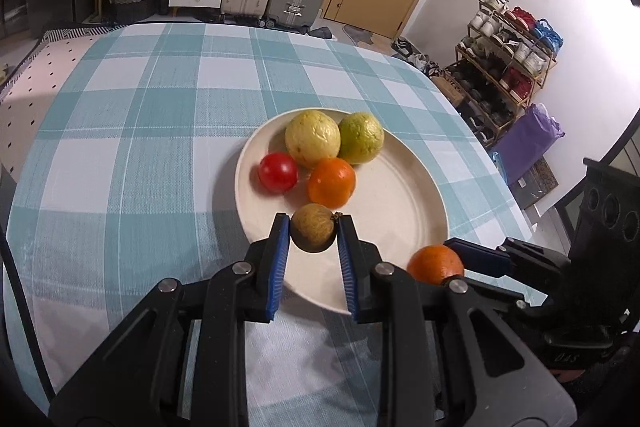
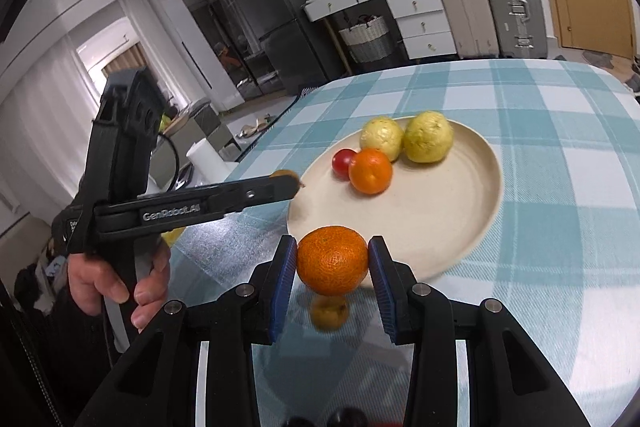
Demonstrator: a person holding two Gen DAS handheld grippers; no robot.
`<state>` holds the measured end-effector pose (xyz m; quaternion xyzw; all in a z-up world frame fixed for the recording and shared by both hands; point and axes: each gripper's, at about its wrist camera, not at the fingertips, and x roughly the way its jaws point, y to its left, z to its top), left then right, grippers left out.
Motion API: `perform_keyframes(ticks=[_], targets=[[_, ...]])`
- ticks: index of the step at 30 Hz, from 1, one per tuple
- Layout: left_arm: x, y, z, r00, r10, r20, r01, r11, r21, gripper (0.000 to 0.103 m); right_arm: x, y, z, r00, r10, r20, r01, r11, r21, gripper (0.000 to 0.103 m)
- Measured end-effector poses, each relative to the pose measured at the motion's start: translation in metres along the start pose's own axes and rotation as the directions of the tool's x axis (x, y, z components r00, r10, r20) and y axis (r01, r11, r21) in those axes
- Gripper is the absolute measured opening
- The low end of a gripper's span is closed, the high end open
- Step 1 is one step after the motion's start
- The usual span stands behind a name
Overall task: Organize fruits
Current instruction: 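Carry the orange and brown fruit onto the cream plate and open both tools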
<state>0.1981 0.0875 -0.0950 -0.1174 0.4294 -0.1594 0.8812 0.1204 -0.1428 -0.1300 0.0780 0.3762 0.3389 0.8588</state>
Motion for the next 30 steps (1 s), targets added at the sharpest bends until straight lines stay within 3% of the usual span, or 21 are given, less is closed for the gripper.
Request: perform_keyframes(ticks=[21,30], targets=[[0.028,0.021,0.023,0.999,-0.032,-0.042,0.032,0.999,-0.023,0.021,0.07,0.005,0.043,0.991,-0.07,-0.112,0.066,0.997,-0.039,0.038],[0.031,0.028,0.032,0.992,-0.117,-0.04,0.115,0.992,-0.05,0.021,0.085,0.01,0.047,0.988,-0.074,-0.134,0.066,0.996,-0.063,0.038]])
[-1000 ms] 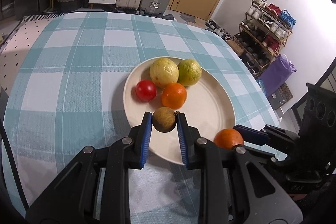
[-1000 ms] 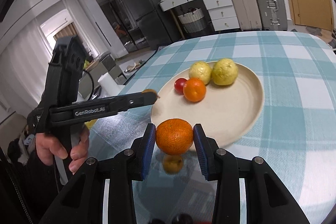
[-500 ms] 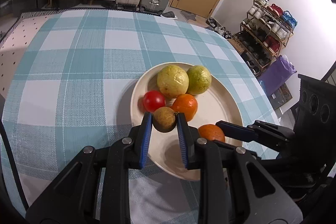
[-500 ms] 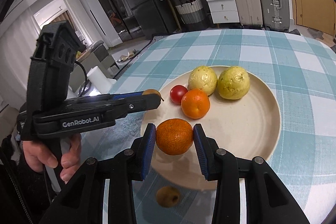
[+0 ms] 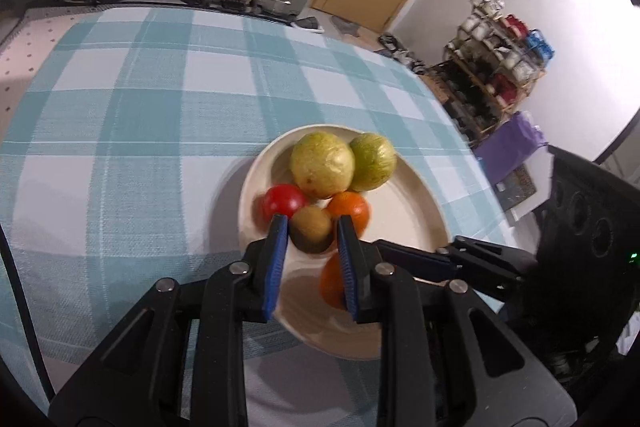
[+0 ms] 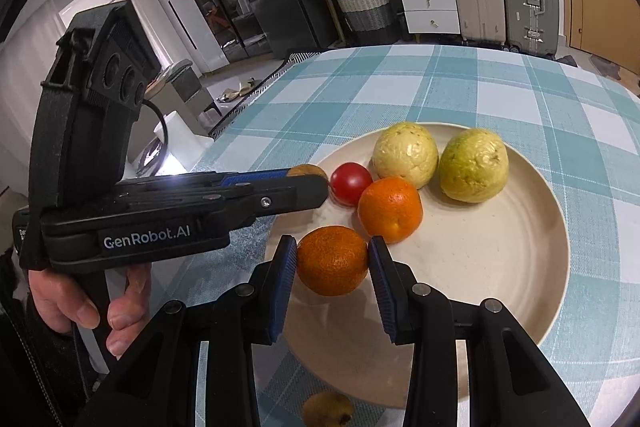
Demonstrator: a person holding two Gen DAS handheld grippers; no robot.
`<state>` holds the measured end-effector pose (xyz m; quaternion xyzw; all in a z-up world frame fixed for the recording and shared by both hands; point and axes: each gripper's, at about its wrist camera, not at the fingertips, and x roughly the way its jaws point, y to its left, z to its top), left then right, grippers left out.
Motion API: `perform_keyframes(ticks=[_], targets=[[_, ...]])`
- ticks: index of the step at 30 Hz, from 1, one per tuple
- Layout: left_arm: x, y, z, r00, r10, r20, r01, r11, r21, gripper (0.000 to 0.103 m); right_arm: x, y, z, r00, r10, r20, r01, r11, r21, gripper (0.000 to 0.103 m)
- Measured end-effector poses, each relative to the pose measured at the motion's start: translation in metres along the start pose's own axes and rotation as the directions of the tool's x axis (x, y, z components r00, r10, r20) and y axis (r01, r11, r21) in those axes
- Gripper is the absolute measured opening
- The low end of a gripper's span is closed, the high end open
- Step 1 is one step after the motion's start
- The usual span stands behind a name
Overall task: Organize fruits
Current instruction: 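Carry the orange and brown fruit onto the cream plate and open both tools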
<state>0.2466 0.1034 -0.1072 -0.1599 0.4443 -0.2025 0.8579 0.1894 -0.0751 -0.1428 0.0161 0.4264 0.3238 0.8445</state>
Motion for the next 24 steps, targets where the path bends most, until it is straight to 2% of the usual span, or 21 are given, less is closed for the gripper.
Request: perform_keyframes(ticks=[7,10,15,18,20,22,24], targets=[[-0.006,-0.002,0.006,1.0,-0.004,0.018,0.004,1.0,0.003,0.022,0.002,0.005,0.006,1.0,-0.008,0.011,0.008,1.0,-0.015,0.038],[-0.015,-0.003,0.005,0.999,0.002,0.036,-0.002,1.0,0.004,0.022,-0.001,0.008,0.007,1.0,-0.013,0.016,0.013,1.0,-0.026,0.051],[-0.028,-0.007,-0.001,0.998,0.032,0.052,-0.032,0.999,0.007,0.022,-0.019,0.003,0.004,0.998,-0.023,0.062,0.024,1.0,-0.016,0.053],[-0.037,-0.012,-0.007,0.998,0.021,0.067,-0.022,1.0,0.007,0.023,-0.034,-0.004,-0.001,0.995,-0.019,0.097,0.018,1.0,0.008,0.057],[-0.042,-0.017,-0.012,0.996,0.031,0.081,-0.032,0.999,0.013,0.027,-0.043,-0.009,-0.004,0.992,-0.036,0.125,0.033,0.999,0.023,0.064],[-0.048,-0.021,-0.017,0.995,0.029,0.092,-0.031,0.999,0.013,0.032,-0.051,-0.014,-0.006,0.989,-0.045,0.141,0.039,0.998,0.045,0.065],[-0.052,-0.027,-0.022,0.995,0.036,0.098,-0.038,0.999,0.021,0.033,-0.059,-0.019,-0.007,0.988,-0.051,0.148,0.042,0.997,0.059,0.065]])
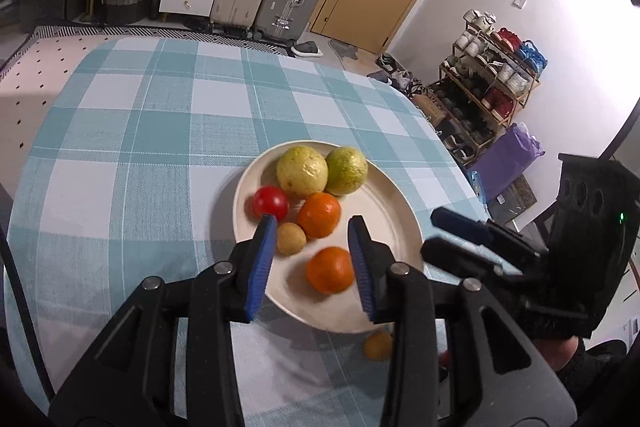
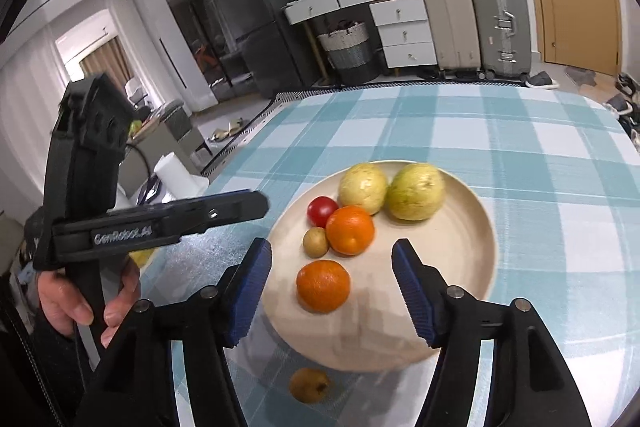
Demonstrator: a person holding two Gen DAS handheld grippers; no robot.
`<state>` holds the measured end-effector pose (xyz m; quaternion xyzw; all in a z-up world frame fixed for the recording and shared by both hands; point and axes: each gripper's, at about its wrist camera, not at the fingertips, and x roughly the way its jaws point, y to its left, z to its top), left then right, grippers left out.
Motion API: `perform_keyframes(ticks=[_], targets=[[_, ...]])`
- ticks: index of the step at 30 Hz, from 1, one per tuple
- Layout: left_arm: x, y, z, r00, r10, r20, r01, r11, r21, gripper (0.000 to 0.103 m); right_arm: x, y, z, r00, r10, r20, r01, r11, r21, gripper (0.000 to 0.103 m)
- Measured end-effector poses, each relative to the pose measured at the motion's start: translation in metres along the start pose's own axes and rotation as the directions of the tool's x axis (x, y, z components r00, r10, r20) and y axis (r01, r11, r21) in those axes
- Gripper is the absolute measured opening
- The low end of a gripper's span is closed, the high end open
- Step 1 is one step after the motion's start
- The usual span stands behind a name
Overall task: Organize fruits
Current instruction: 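Carry the orange and brown fruit onto the cream plate and open both tools, then withdraw both tools from the plate toward the remaining fruits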
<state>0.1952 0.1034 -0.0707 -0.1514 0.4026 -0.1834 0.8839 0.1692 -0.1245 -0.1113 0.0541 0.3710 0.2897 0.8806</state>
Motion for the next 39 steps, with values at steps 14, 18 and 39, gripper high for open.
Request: perform_keyframes(ticks=[14,18,39], targets=[[-0.033,-0.035,-0.032,0.983,0.173,0.065,-0.176,0.982,0.06,0.082,-0.052,-0.007,-0.014,0.993,-0.065,0.098,0.061,0.997,0.042,0.089],[-0.045,-0.046,-0.04,0.977,0.19,0.1,-0.199,0.976,0.09,0.084,-0.063,-0.006,-0.019,0.99,-0.069,0.119,0.064,0.997,0.047,0.093],[-0.069,-0.08,-0.091,0.966,0.234,0.11,-0.242,0.968,0.061,0.102,-0.134,0.006,-0.062,0.974,-0.059,0.221,0.054,0.998,0.028,0.102]])
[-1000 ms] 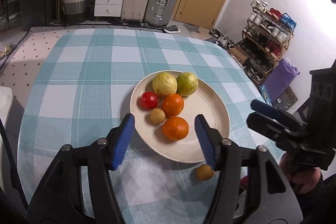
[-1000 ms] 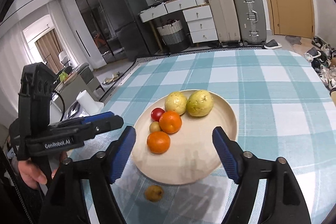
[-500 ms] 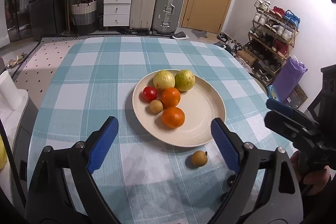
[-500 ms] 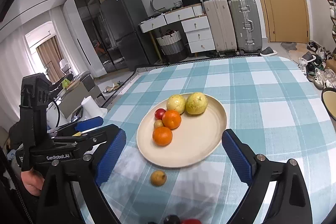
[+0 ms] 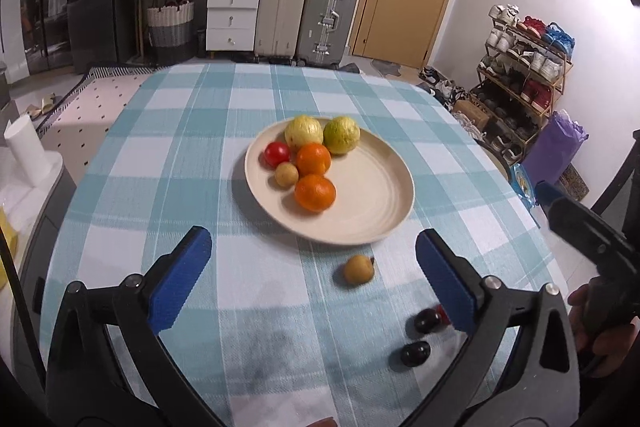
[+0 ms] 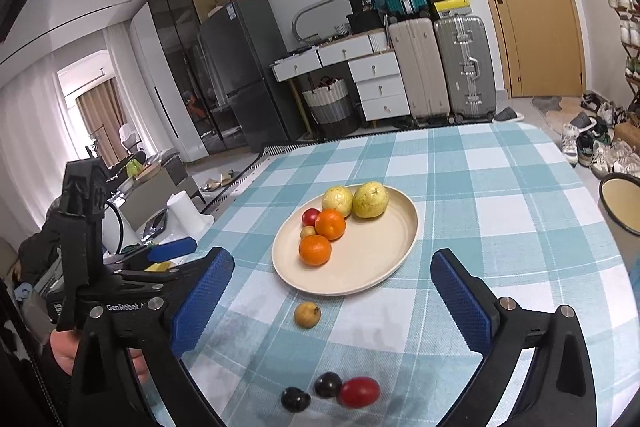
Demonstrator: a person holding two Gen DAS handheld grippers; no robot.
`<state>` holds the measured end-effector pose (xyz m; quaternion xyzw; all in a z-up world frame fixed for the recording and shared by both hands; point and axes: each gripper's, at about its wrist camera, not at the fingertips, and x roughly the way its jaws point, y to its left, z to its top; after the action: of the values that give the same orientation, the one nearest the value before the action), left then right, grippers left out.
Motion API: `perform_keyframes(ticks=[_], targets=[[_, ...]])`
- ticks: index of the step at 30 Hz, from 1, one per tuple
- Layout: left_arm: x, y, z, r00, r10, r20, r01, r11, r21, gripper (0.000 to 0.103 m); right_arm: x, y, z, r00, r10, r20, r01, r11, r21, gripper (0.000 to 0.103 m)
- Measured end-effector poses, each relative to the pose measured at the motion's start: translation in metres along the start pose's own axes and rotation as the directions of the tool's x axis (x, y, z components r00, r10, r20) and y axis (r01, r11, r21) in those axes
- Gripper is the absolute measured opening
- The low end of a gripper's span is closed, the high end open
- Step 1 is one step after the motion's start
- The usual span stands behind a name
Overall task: Organize fruits
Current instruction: 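Withdraw both tools from the plate toward the remaining fruits, then grasp a dark plum with the left tool while the right tool grasps the red tomato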
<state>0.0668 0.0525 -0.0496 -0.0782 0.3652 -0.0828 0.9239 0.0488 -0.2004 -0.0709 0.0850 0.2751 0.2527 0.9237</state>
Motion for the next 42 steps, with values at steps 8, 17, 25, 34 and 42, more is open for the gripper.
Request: perform_keyframes(ticks=[8,17,25,34,42], targets=[[0.006,-0.013,-0.028,0.994,-0.085,-0.074,0.085,0.996,0.004,0.102,-0.021,-0.007,-0.014,1.0,-0.016,-0.003,0.017,1.0,0.013,0.103],[0.022,-0.04,-0.062,0.983,-0.092,-0.161,0.103,0.993,0.063,0.102,-0.034,-0.017,-0.033,1.0,-0.025,-0.019,0.026,0.999,0.043,0.103],[0.035,-0.059,-0.086,0.975,-0.08,-0.207,0.113,0.982,0.149,0.101,-0.037,-0.024,-0.044,0.999,-0.02,-0.035,0.022,0.998,0.066,0.103],[0.042,-0.063,-0.09,0.956,-0.135,-0.259,0.178,0.973,0.149,0.063,-0.037,-0.03,-0.055,0.998,-0.025,-0.06,0.031,0.995,0.09,0.103],[0.047,-0.064,-0.094,0.933,-0.203,-0.297,0.251,0.959,0.135,0.028,-0.038,-0.035,-0.06,0.997,-0.026,-0.073,0.033,0.994,0.101,0.103]])
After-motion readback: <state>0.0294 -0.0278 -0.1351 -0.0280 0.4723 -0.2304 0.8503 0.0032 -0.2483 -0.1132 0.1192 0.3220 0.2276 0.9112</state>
